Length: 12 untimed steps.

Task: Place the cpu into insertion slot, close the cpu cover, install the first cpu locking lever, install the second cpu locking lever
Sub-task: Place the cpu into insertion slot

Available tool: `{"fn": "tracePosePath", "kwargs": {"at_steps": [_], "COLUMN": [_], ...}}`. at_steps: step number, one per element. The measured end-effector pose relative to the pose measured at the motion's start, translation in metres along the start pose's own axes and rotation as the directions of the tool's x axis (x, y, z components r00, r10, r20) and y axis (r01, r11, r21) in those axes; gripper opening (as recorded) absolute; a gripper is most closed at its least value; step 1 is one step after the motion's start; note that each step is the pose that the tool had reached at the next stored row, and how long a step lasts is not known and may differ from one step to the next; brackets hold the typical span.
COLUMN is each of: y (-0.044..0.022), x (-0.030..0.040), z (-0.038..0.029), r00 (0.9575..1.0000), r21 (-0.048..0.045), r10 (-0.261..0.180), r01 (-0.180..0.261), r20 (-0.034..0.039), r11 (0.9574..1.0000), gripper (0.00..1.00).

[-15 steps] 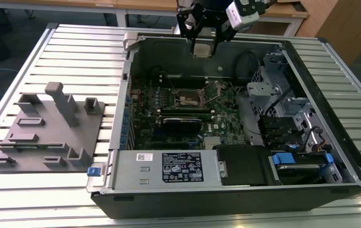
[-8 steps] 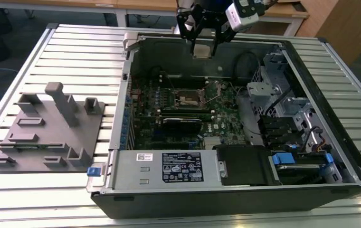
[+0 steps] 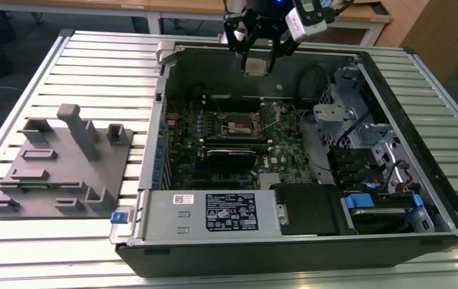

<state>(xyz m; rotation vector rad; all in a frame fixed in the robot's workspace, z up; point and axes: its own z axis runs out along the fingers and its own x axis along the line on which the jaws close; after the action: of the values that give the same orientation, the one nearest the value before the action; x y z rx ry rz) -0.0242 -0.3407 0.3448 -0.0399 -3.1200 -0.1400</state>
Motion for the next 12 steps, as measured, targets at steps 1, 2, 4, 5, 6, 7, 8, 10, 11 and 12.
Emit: {"fn": "tracePosePath", "kwargs": {"at_steps": [1,2,4,5,6,7,8,10,11,12], "y": [0.0,-0.0001,-0.0002,-0.0003,-0.0003,-0.0003,-0.0004,-0.0004,-0.0004,-0.0004], "x": [0.0,0.0,-0.0001,-0.0001,-0.0001,-0.0001,-0.0001,-0.0001,-0.0001,-0.0001], "z": [0.0007,0.0013,0.0027,0.0033,0.0037,0.0039,0.0039,0.0041,0.0041,0.0042], "r00": [1.0,1.0,1.0,1.0,1.0,1.0,1.0,1.0,1.0,1.0], "r21": [-0.0001,0.0,0.0,0.0,0.0001,0.0002,0.0003,0.0,0.0,0.0001], "r10": [0.0,0.0,0.0,0.0,0.0,0.0,0.0,0.0,0.0,0.0], "r01": [0.0,0.0,0.0,0.0,0.0,0.0,0.0,0.0,0.0,0.0], "r20": [0.0,0.0,0.0,0.0,-0.0001,-0.0001,-0.0001,0.0,0.0,0.0], "r11": [1.0,1.0,1.0,1.0,1.0,1.0,1.0,1.0,1.0,1.0], "gripper": [0.54,0.54,0.54,0.54,0.54,0.54,0.54,0.54,0.54,0.54]}}
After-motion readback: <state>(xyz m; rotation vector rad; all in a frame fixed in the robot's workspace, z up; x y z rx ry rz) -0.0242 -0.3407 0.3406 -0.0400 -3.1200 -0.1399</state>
